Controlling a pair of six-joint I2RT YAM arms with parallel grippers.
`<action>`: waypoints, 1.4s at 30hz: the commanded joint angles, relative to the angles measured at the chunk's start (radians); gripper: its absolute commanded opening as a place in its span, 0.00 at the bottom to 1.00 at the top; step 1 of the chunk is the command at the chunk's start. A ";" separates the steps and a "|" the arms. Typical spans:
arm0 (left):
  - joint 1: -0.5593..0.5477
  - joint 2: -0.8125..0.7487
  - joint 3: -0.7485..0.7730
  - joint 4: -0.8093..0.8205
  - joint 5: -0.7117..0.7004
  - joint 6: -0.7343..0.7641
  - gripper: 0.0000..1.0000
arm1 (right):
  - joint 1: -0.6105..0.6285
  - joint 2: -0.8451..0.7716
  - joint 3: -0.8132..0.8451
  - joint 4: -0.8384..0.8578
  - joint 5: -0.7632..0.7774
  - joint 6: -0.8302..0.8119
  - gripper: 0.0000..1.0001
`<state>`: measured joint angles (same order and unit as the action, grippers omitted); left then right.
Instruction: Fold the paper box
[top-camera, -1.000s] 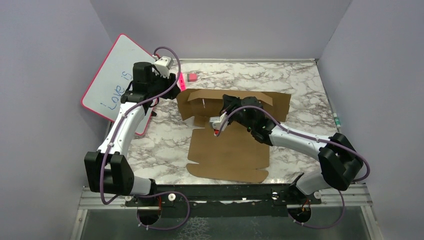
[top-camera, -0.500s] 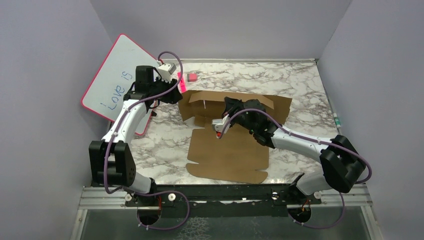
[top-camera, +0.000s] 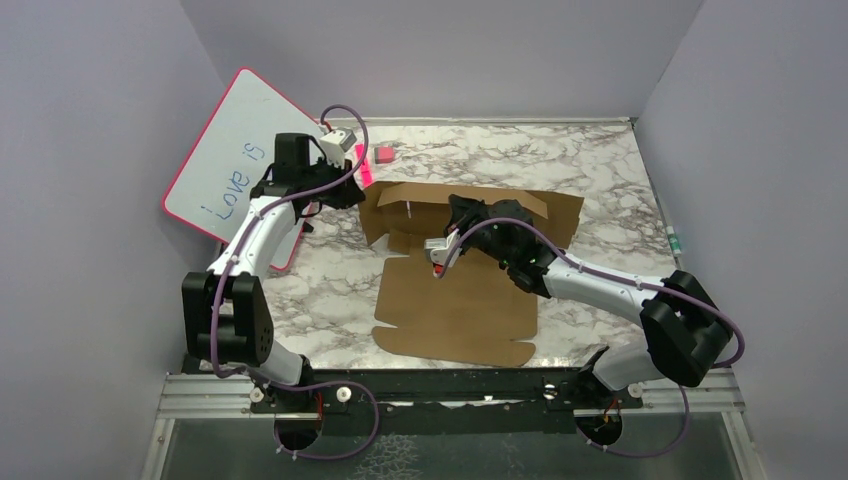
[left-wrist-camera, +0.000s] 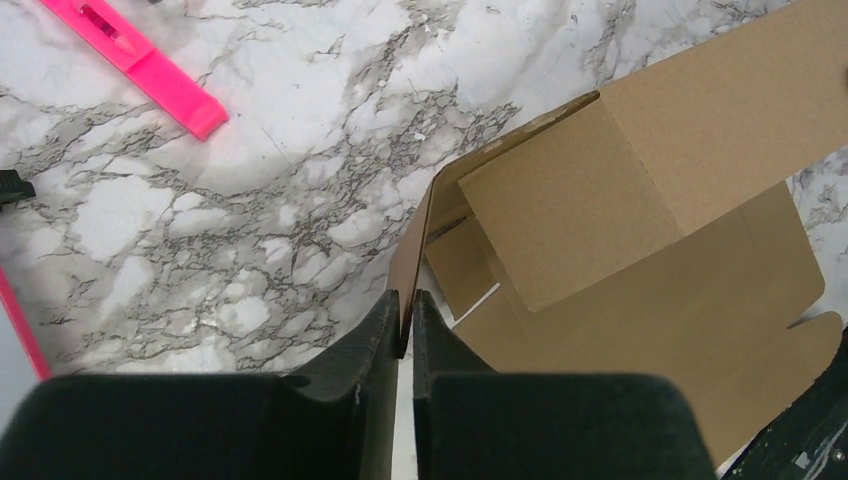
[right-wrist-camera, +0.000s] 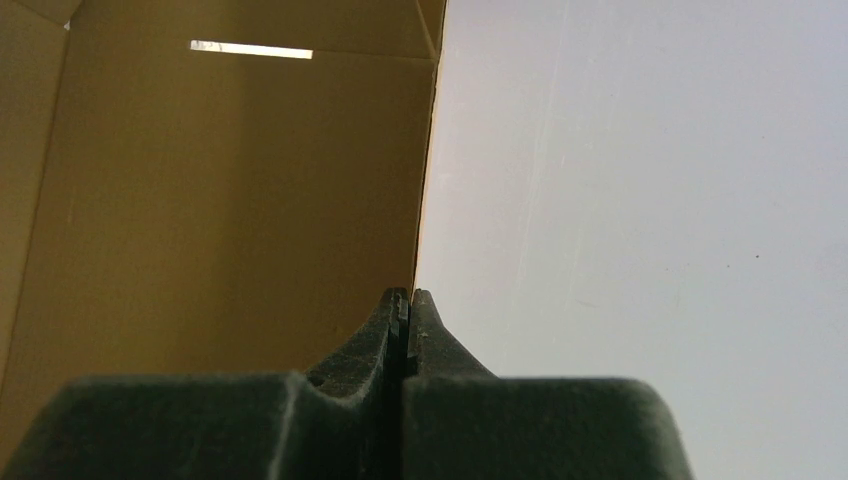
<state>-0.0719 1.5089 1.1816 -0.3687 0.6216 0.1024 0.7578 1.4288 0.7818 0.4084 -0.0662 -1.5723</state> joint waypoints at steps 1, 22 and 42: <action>0.006 -0.054 -0.017 0.000 0.043 -0.016 0.06 | 0.000 -0.006 -0.019 0.047 -0.019 0.012 0.01; -0.239 -0.231 -0.132 -0.011 -0.140 -0.212 0.01 | 0.000 0.003 -0.019 0.125 0.008 0.067 0.01; -0.365 -0.237 -0.071 -0.010 -0.231 -0.298 0.01 | 0.000 0.073 0.014 0.148 -0.016 0.087 0.01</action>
<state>-0.4034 1.2934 1.0626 -0.3988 0.3275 -0.1650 0.7403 1.4822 0.7959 0.4931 -0.0242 -1.5043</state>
